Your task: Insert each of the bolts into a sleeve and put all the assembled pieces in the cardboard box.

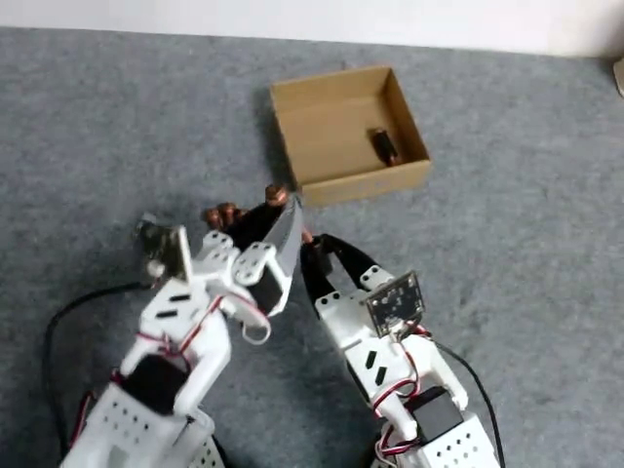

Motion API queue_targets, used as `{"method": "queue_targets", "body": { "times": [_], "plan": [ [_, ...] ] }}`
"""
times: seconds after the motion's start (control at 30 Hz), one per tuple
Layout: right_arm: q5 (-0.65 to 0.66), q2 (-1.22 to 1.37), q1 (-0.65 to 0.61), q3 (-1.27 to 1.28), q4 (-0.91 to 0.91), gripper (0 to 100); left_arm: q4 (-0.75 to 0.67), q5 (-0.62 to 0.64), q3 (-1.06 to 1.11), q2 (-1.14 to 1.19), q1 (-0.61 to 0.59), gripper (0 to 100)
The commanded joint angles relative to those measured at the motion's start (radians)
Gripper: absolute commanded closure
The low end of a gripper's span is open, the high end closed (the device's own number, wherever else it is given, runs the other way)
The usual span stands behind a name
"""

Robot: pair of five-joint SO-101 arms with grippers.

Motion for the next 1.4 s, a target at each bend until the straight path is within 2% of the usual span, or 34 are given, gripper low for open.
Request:
{"method": "queue_targets", "body": {
  "times": [0.0, 0.13, 0.43, 0.57, 0.73, 1.1, 1.27, 1.37],
  "plan": [
    [0.011, -0.015, -0.008, -0.002, 0.001, 99.5, 0.002, 0.048, -0.114, 0.154, -0.005, 99],
    [0.011, -0.015, -0.007, -0.001, 0.001, 99.5, 0.005, 0.055, -0.124, 0.136, 0.013, 99],
    [0.011, -0.015, -0.004, -0.001, 0.001, 99.5, 0.193, 0.055, -0.131, 0.044, 0.019, 99],
    [0.014, -0.015, -0.004, -0.001, 0.001, 99.5, 0.198, 0.055, -0.131, 0.007, 0.035, 99],
    [0.089, -0.015, -0.007, -0.001, 0.001, 99.5, 0.226, 0.052, -0.134, 0.005, 0.05, 99],
    [0.094, -0.015, -0.004, -0.004, 0.001, 99.5, 0.288, 0.051, -0.134, 0.008, 0.058, 99],
    [0.094, -0.015, -0.004, -0.005, 0.001, 99.5, 0.31, 0.051, -0.162, 0.091, 0.094, 99],
    [0.094, -0.015, -0.008, -0.005, 0.001, 99.5, 0.373, 0.051, -0.232, 0.189, 0.093, 99]
  ]
}}
